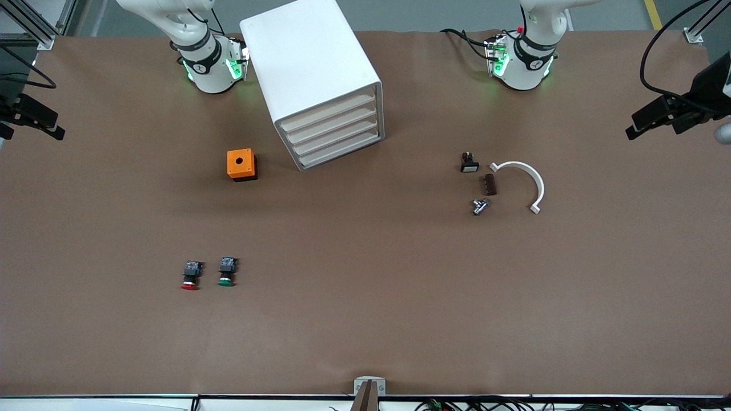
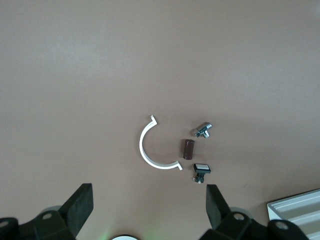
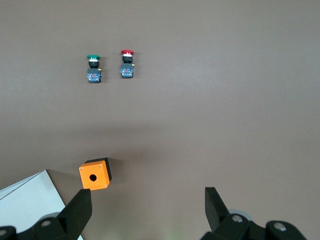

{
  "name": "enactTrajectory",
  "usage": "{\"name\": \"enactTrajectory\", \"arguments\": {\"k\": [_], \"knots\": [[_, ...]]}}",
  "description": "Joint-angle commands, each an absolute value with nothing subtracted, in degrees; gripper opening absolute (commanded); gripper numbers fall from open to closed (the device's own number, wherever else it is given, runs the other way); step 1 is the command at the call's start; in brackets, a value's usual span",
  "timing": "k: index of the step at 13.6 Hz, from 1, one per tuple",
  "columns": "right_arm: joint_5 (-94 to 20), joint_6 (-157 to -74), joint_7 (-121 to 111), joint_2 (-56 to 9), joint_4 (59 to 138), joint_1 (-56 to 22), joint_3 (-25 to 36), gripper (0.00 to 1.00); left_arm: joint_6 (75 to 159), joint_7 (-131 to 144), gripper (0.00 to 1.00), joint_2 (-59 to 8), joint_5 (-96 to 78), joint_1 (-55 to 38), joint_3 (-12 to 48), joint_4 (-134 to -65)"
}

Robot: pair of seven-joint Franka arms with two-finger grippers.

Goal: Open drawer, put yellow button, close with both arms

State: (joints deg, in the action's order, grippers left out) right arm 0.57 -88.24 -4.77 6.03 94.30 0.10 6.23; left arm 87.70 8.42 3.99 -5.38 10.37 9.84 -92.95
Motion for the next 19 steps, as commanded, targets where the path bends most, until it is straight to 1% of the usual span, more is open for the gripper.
{"name": "enactTrajectory", "arguments": {"k": [1,3,7,8,10,11,14,19], "knots": [[-0.4,-88.9,-5.2,7.9,96.0,0.9,5.6,1.00,86.6,8.4,0.99,-0.2,-4.1,10.3,10.4,-88.2],[-0.4,-89.1,-5.2,7.9,96.0,0.9,5.6,1.00,86.6,8.5,0.99,-2.2,-3.9,9.7,10.3,-85.7],[-0.4,-89.1,-6.3,8.1,96.0,0.8,5.6,1.00,86.5,8.5,0.99,-2.5,-3.8,7.5,8.8,-85.3],[-0.4,-89.1,-6.4,8.2,96.0,0.8,5.6,1.00,86.5,8.5,0.99,-2.5,-3.8,4.9,6.5,-85.3],[-0.4,-89.1,-6.4,8.4,96.1,0.8,5.6,1.00,86.5,8.5,0.99,-2.5,-3.8,-2.0,-0.9,-85.3],[-0.5,-89.1,-6.4,8.4,96.1,0.8,5.6,1.00,86.5,8.5,0.99,-2.5,-3.8,-3.2,-2.4,-85.2],[-0.7,-88.9,-6.2,8.5,96.2,1.0,5.6,1.00,86.5,8.4,0.99,-2.6,-3.7,-2.9,-2.4,-85.3],[-2.2,-91.2,-5.8,11.3,100.5,1.8,5.8,1.00,86.5,8.5,0.99,-2.8,-4.1,-2.6,-2.4,-85.2]]}}
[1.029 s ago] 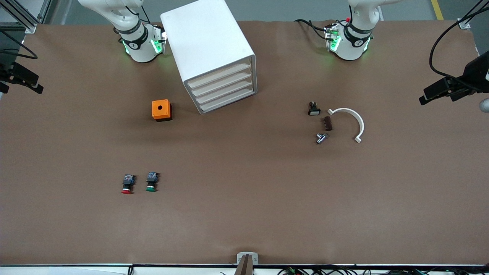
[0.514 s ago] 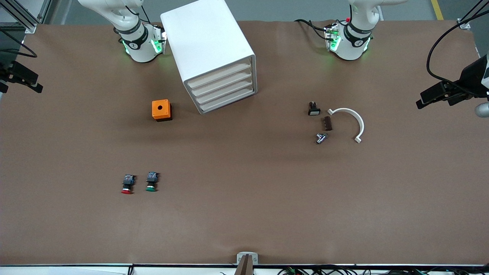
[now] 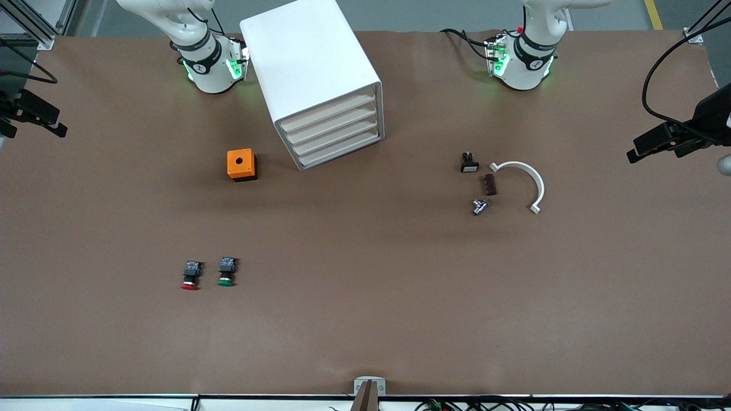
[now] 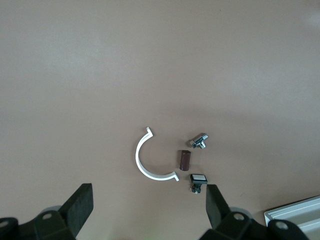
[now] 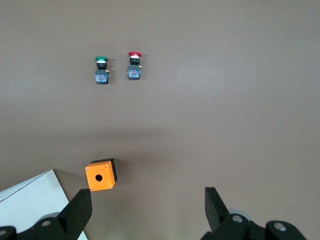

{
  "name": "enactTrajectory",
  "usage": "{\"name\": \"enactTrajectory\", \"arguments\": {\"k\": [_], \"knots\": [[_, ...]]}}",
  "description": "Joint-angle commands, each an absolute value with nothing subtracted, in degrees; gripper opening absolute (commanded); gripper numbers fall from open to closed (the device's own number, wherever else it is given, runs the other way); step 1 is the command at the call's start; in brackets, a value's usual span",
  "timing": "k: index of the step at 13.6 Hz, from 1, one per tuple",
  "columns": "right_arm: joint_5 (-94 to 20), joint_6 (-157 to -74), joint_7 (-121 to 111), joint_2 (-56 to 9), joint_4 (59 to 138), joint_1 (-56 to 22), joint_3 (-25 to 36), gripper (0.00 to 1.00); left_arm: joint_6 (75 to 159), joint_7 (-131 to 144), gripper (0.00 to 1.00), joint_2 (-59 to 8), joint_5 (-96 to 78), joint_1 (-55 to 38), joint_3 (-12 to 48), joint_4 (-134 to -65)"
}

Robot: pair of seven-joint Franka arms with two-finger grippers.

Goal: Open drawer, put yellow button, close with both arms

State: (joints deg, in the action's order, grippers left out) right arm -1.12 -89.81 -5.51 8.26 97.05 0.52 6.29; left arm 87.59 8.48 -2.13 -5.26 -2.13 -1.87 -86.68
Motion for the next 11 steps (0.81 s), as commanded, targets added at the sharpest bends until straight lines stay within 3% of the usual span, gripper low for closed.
{"name": "enactTrajectory", "arguments": {"k": [1,11], "knots": [[-2.2,-91.2,-5.7,11.3,100.5,1.8,5.8,1.00,86.5,8.4,0.99,-2.8,-4.1,-2.5,-2.4,-85.2],[-1.8,-90.5,-5.4,11.3,100.3,1.7,5.5,1.00,86.6,8.3,0.99,-3.0,-3.5,-3.3,-2.3,-84.3]]}}
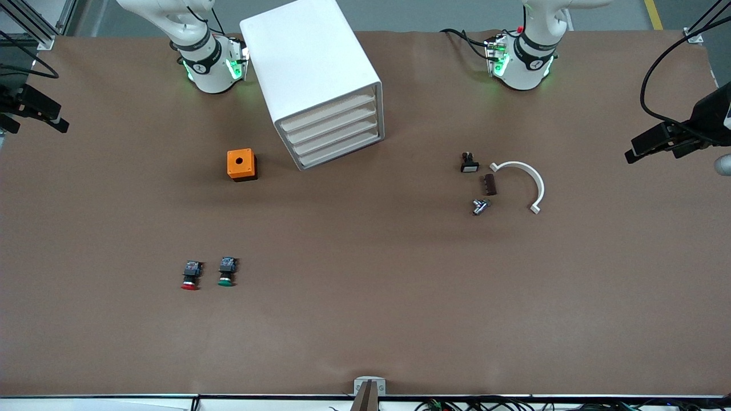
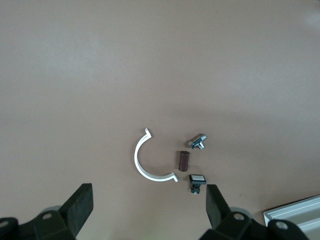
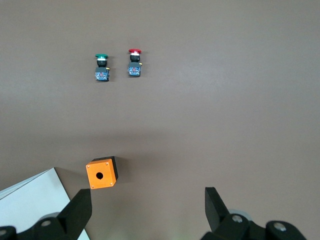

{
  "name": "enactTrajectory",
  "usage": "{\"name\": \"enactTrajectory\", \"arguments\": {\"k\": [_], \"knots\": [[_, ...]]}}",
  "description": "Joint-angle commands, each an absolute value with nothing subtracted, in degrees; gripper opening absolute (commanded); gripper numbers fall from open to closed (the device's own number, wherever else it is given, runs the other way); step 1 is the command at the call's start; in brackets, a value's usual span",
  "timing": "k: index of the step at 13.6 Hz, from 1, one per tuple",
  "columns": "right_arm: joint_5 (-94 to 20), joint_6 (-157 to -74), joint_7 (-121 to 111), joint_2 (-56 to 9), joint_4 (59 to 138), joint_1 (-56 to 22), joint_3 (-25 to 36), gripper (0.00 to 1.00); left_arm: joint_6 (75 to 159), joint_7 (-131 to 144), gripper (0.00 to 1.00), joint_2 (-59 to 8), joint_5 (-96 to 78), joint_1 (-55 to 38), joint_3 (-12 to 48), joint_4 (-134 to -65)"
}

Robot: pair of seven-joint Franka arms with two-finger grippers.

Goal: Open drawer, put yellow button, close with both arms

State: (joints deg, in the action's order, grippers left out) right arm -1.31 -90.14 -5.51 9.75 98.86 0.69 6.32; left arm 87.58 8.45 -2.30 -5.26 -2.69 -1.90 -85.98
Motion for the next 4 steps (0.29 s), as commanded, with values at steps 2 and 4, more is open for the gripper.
{"name": "enactTrajectory", "arguments": {"k": [2,4], "knots": [[-1.8,-90.4,-5.5,11.2,100.2,1.7,5.5,1.00,86.6,8.3,0.99,-3.1,-2.6,-3.4,-2.3,-84.3],[-1.8,-89.8,-5.4,11.1,99.9,1.7,5.5,1.00,86.6,8.3,0.99,-3.0,-2.5,-3.4,-2.3,-84.3]]}}
